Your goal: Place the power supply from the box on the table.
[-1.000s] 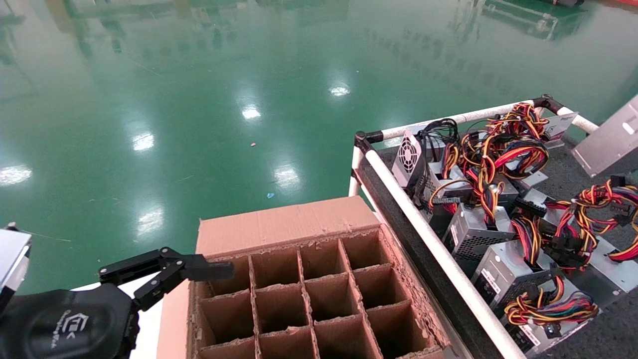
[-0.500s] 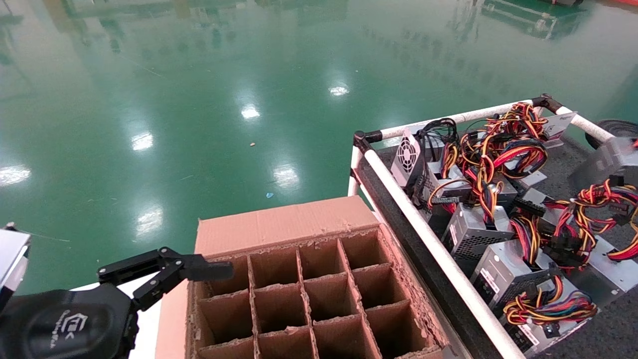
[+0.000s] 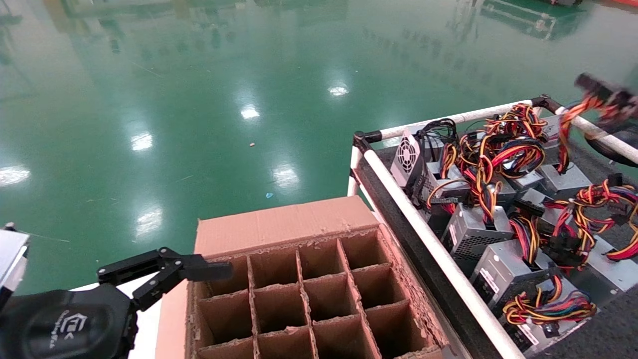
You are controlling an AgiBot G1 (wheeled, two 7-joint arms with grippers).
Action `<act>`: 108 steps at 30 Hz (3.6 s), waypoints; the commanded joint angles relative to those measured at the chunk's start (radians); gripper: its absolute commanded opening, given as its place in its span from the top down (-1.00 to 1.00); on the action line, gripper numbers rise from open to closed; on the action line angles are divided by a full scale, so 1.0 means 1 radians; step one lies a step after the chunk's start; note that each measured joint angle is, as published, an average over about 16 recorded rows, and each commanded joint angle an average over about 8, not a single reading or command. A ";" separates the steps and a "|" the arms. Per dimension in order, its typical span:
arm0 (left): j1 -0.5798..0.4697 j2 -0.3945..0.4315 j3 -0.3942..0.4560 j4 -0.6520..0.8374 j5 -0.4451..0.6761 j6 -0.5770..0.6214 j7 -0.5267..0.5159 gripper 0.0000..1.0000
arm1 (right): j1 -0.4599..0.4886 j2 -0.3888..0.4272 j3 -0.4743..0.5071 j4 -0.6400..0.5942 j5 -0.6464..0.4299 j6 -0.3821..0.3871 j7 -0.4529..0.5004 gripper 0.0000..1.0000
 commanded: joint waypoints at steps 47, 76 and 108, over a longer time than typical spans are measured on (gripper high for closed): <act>0.000 0.000 0.000 0.000 0.000 0.000 0.000 -1.00 | -0.063 -0.049 -0.015 0.048 -0.008 -0.031 -0.028 -1.00; 0.000 0.000 0.001 0.001 -0.001 0.000 0.000 -1.00 | -0.407 0.068 -0.009 0.655 0.176 -0.285 0.073 -1.00; 0.000 0.000 0.001 0.001 -0.001 -0.001 0.001 -1.00 | -0.775 0.192 -0.004 1.307 0.372 -0.557 0.179 -1.00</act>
